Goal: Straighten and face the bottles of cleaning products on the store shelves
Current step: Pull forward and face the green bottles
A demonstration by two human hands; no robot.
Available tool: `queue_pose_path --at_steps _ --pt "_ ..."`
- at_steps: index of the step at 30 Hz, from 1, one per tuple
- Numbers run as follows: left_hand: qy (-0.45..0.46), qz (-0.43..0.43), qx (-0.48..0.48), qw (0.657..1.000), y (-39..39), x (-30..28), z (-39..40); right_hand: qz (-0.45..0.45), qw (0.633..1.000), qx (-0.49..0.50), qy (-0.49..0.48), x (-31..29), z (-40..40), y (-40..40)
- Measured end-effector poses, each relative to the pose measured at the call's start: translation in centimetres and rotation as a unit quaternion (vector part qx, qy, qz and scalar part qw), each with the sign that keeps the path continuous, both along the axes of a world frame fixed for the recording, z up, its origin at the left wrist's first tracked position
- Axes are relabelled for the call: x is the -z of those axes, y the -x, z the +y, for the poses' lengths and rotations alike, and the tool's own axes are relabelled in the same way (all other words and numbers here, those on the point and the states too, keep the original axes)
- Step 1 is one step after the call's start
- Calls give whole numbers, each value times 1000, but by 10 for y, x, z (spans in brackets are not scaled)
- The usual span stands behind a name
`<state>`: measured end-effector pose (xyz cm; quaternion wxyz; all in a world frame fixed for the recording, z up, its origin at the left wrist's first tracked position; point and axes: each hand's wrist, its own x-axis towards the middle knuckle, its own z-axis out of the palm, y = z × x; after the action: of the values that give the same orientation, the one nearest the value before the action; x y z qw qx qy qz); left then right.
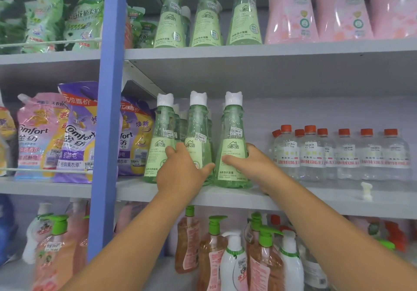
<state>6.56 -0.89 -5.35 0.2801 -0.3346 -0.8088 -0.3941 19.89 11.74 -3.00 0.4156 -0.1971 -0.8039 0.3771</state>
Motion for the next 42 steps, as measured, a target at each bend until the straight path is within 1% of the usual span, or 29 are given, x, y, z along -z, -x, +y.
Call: queue_pose_path --at_steps 3,5,9,15,20,22,24,25,26,27,28,29,31,32,35,39,42 --pt "-17 -14 36 999 2 0 -1 -26 1000 -15 -3 0 4 -1" --pt "-25 -29 53 998 5 -1 -3 -23 999 -22 -7 1 6 -1" --pt "-18 -11 33 999 6 -1 -1 -8 1000 -9 -18 4 2 -1" --pt "-14 -21 48 999 9 -3 4 2 1000 -1 -29 4 -2 -2" --pt "-9 -17 65 998 8 -6 4 -11 1000 3 -24 3 -4 -2" --pt "-41 -24 90 995 11 -5 -2 -15 1000 1 -26 3 -4 -2" --pt "-124 -20 100 987 21 -5 -14 -18 1000 -2 -22 3 -3 -2" --pt "-168 -3 85 982 29 -6 -22 -19 1000 -3 -19 3 -2 -2" --pt "-194 9 60 979 38 -7 -30 -21 1000 -3 -16 3 -1 -2" --pt "-195 7 31 980 47 -8 -36 -21 1000 -2 -14 3 0 -2" --pt "-173 -17 13 985 55 -9 -42 -20 1000 -2 -12 3 0 -1" --pt "-141 -61 21 988 61 -10 -45 -19 1000 -3 -10 3 0 0" --pt "-94 -150 83 981 67 -12 -46 -18 1000 -9 -5 2 0 0" --pt "-80 -171 105 976 69 -12 -46 -18 1000 -13 -2 2 -1 0" --pt "-73 -171 121 975 76 -10 -50 -25 1000 -13 7 2 1 1" --pt "-89 -170 154 969 83 -4 -52 -28 997 -29 60 1 4 1" --pt "-82 -156 144 974 85 -3 -51 -36 998 -22 57 1 5 3"
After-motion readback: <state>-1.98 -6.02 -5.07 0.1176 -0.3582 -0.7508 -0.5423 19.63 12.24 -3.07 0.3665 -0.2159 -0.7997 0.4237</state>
